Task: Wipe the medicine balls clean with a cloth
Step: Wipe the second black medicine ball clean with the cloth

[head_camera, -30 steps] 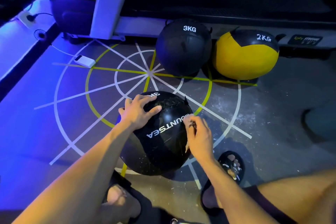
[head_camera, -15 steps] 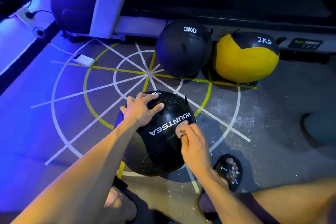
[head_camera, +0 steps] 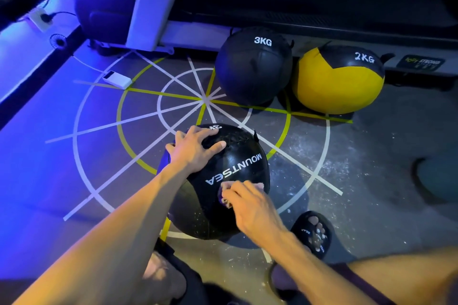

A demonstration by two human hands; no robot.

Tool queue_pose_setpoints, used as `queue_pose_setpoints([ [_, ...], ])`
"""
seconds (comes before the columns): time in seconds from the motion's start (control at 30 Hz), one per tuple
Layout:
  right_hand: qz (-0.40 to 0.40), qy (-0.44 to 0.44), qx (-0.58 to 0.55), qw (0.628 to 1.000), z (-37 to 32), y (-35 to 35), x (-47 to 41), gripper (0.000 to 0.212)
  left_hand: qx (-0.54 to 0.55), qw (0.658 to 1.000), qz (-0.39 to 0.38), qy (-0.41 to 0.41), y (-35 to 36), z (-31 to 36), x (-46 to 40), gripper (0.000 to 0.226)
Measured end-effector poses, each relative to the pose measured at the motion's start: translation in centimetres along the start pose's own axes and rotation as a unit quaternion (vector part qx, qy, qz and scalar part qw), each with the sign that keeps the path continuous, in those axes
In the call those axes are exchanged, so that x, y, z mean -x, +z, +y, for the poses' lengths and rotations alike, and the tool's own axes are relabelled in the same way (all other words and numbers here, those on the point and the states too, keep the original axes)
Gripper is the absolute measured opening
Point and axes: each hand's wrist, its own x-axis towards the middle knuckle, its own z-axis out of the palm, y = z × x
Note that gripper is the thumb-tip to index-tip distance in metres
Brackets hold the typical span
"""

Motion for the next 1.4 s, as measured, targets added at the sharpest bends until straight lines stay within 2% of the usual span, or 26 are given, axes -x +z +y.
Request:
queue_pose_setpoints([
  [0.17,0.049,0.138,0.007,0.989,2.2,-0.5,-0.9,0.026,-0.004,1.0,0.004,0.0,0.3,0.5,-0.3,0.059],
  [0.23,0.027,0.101,-0.013,0.994,-0.3,0.8,-0.6,0.027,-0.008,1.0,0.002,-0.001,0.3,0.7,-0.4,0.06],
  [0.3,0.006,0.019,-0.029,0.999,-2.2,1.6,0.3,0.029,-0.009,1.0,-0.001,-0.004,0.2,0.6,-0.3,0.06],
  [0.37,0.007,0.014,-0.022,1.0,-1.1,1.1,0.3,0.03,-0.01,1.0,0.001,-0.002,0.1,0.5,-0.2,0.061],
  [0.47,0.052,0.124,-0.016,0.991,2.4,-0.2,-0.5,0.025,-0.008,1.0,0.003,-0.007,0.1,0.4,-0.3,0.062],
  [0.57,0.105,0.195,-0.077,0.972,3.6,-0.3,-1.1,0.026,-0.028,0.999,0.005,-0.019,0.2,1.3,-0.5,0.063],
  [0.63,0.106,0.203,-0.099,0.968,3.8,-0.2,-1.4,0.025,-0.037,0.999,-0.022,-0.019,-0.6,1.6,-1.0,0.065],
  [0.67,0.102,0.202,-0.108,0.968,4.1,-0.3,-1.5,0.026,-0.036,0.998,-0.06,-0.012,-1.4,1.3,-1.3,0.069],
  [0.73,0.092,0.203,-0.117,0.968,4.6,-0.7,-1.7,0.027,-0.037,0.988,-0.151,0.028,-2.7,-0.4,-1.4,0.091],
  [0.77,0.096,0.206,-0.119,0.967,4.7,-0.7,-1.8,0.027,-0.041,0.983,-0.171,0.052,-3.1,-1.3,-1.3,0.101],
  [0.8,0.108,0.215,-0.117,0.964,4.6,-0.5,-2.0,0.027,-0.046,0.982,-0.167,0.071,-3.1,-2.2,-1.1,0.106],
  [0.87,0.135,0.237,-0.116,0.955,3.0,0.4,-2.2,0.025,-0.053,0.986,-0.13,0.086,-2.5,-3.2,-0.5,0.101],
  [0.9,0.146,0.23,-0.121,0.955,1.5,0.9,-2.1,0.025,-0.055,0.988,-0.112,0.093,-2.1,-3.5,-0.3,0.098],
  [0.97,0.135,0.149,-0.113,0.973,-1.3,1.8,-1.3,0.026,-0.049,0.988,-0.103,0.1,-1.7,-3.7,0.0,0.098],
  [1.07,0.028,0.026,-0.047,0.998,-1.5,1.2,-0.6,0.031,-0.032,0.99,-0.106,0.091,-1.8,-4.3,0.2,0.106],
  [1.13,0.003,0.052,-0.033,0.998,1.2,0.2,-1.2,0.031,-0.022,0.992,-0.096,0.08,-1.4,-3.9,0.5,0.101],
  [1.23,0.13,0.195,-0.089,0.968,3.2,0.0,-1.9,0.028,-0.035,0.996,-0.068,0.055,-0.9,-2.3,1.0,0.085],
  [1.27,0.153,0.206,-0.081,0.963,2.4,0.3,-1.9,0.027,-0.039,0.996,-0.06,0.051,-0.7,-2.0,1.0,0.084],
  [1.33,0.133,0.142,-0.083,0.977,-0.6,1.7,-1.3,0.03,-0.04,0.997,-0.057,0.043,-0.7,-1.9,1.1,0.083],
  [1.4,0.054,0.028,-0.03,0.998,-2.7,2.9,0.4,0.028,-0.03,0.997,-0.06,0.036,-0.9,-2.3,1.1,0.083],
])
